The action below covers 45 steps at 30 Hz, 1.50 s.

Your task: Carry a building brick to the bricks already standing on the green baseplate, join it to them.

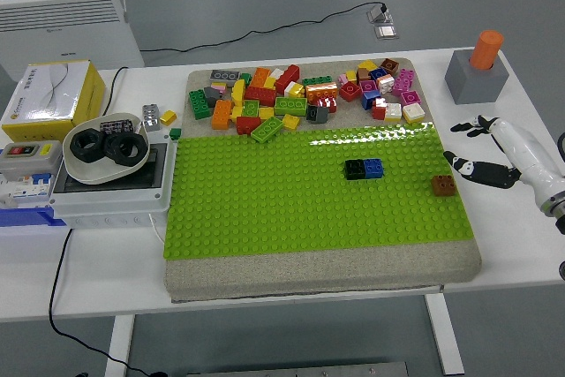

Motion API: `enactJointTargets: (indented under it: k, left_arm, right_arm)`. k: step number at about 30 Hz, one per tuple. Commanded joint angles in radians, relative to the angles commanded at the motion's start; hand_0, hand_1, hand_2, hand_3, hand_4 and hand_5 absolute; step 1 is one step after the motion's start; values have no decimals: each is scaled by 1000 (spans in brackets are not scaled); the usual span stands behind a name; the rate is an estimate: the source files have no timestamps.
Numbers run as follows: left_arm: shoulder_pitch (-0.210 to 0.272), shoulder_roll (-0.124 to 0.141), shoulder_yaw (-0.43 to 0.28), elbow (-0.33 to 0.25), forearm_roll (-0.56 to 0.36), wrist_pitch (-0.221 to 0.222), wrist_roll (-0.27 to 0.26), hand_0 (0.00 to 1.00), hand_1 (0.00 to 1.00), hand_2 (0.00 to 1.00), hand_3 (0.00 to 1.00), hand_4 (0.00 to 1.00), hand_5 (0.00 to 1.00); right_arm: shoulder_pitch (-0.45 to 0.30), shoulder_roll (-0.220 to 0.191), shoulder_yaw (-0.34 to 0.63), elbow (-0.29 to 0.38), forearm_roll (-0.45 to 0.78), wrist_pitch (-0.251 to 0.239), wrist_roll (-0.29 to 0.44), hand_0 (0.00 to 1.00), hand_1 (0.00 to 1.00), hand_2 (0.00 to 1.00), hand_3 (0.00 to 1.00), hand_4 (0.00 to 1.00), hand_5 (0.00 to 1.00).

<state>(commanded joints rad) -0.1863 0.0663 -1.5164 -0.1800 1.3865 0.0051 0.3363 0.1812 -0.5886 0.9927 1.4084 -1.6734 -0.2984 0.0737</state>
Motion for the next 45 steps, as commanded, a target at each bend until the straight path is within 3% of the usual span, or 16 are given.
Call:
enactJointTargets:
  k: [15, 30, 45]
  left_arm:
    - [1, 4, 9, 0, -1, -6, 3, 735, 732, 704, 821, 807, 998]
    - [10, 2, 22, 0, -19, -3, -2, 735, 732, 699, 819, 810, 998]
    - [8, 2, 24, 0, -17, -4, -2, 735, 733, 695, 816, 821, 998]
  right_arm:
    - [12, -4, -11, -7, -36, 29, -32, 757, 697, 727, 648, 717, 346]
    - [67, -1, -52, -16, -122, 117, -126, 774, 716, 743, 653, 723, 330]
    - [72, -5, -60, -20, -132, 157, -150, 786, 746, 766, 658, 748, 297]
